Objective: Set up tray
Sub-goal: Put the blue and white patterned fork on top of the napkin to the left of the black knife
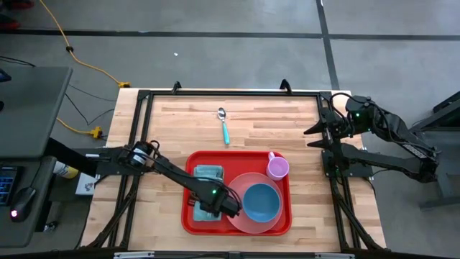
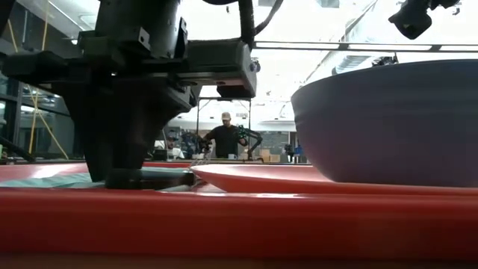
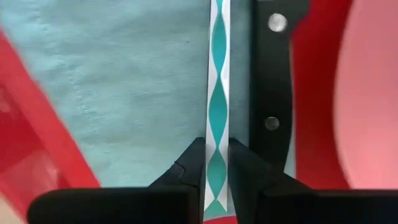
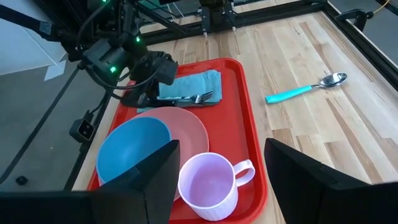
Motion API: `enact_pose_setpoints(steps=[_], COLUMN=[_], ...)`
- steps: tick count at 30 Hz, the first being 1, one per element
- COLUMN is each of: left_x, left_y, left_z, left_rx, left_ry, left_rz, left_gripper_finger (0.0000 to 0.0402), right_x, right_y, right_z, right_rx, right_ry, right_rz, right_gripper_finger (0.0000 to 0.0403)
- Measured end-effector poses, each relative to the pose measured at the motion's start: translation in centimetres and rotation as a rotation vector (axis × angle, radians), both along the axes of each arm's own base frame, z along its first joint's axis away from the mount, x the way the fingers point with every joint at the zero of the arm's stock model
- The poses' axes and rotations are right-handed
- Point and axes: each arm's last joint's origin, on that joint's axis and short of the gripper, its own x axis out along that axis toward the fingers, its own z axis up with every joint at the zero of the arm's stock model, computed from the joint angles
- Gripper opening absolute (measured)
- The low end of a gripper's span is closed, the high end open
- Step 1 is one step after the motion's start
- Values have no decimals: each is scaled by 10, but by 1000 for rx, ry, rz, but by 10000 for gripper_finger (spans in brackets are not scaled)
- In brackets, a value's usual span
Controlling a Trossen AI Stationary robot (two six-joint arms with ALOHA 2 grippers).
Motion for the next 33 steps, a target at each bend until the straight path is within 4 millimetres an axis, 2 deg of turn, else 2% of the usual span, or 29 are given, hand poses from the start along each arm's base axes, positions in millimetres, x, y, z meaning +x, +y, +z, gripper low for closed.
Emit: enact_pose_setpoints(steps=[9, 22, 28, 33], left_x=[-3, 0, -2, -5], left_y=[11, 8, 5, 5], left_z=[7, 9, 9, 17], left_rx=[58, 44, 42, 44], left_ry=[19, -25, -25, -29], left_rz=[4, -3, -13, -16], left_gripper_finger=[49, 133, 150, 156], right_x=[0, 0, 0, 0], right_y=[0, 0, 0, 0], right_z=[-1, -1, -1, -1], right_rx=[5, 6, -2, -7], right_ry=[7, 7, 6, 5], right_rz=[2, 3, 7, 9], right_gripper_finger=[213, 213, 213, 213])
